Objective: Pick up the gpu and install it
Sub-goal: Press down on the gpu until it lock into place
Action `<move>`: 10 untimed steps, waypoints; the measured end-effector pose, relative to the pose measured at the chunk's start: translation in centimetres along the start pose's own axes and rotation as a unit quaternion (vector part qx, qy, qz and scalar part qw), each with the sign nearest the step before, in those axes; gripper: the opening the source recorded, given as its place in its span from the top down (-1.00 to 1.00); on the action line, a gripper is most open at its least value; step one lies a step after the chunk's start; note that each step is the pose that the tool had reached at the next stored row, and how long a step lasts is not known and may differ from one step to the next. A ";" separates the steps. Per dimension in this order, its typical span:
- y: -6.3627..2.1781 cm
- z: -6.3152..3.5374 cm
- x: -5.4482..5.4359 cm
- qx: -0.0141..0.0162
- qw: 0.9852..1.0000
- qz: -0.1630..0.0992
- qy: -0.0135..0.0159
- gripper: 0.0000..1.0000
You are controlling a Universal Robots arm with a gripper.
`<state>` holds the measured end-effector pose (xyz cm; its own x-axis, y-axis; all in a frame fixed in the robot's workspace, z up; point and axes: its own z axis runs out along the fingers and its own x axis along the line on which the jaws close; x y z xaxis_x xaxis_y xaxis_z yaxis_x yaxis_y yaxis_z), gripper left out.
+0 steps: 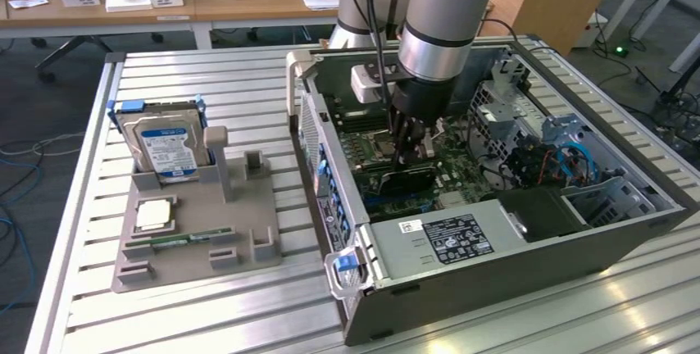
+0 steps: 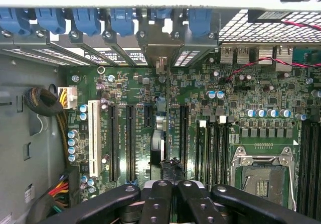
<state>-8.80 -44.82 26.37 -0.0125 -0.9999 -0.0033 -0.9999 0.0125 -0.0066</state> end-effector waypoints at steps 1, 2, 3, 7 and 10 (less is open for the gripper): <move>0.00 0.00 0.0 0.000 1.000 0.000 0.000 0.79; 0.00 0.03 0.0 0.000 1.000 0.000 0.000 0.79; 0.00 0.07 0.0 0.000 1.000 0.000 0.000 0.79; 0.03 0.09 0.0 0.000 1.000 0.000 0.000 0.79; 0.03 0.09 0.0 0.000 1.000 0.000 0.000 0.79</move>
<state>-8.83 -44.83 26.28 -0.0125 -0.9999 -0.0033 -0.9999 0.0125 -0.0067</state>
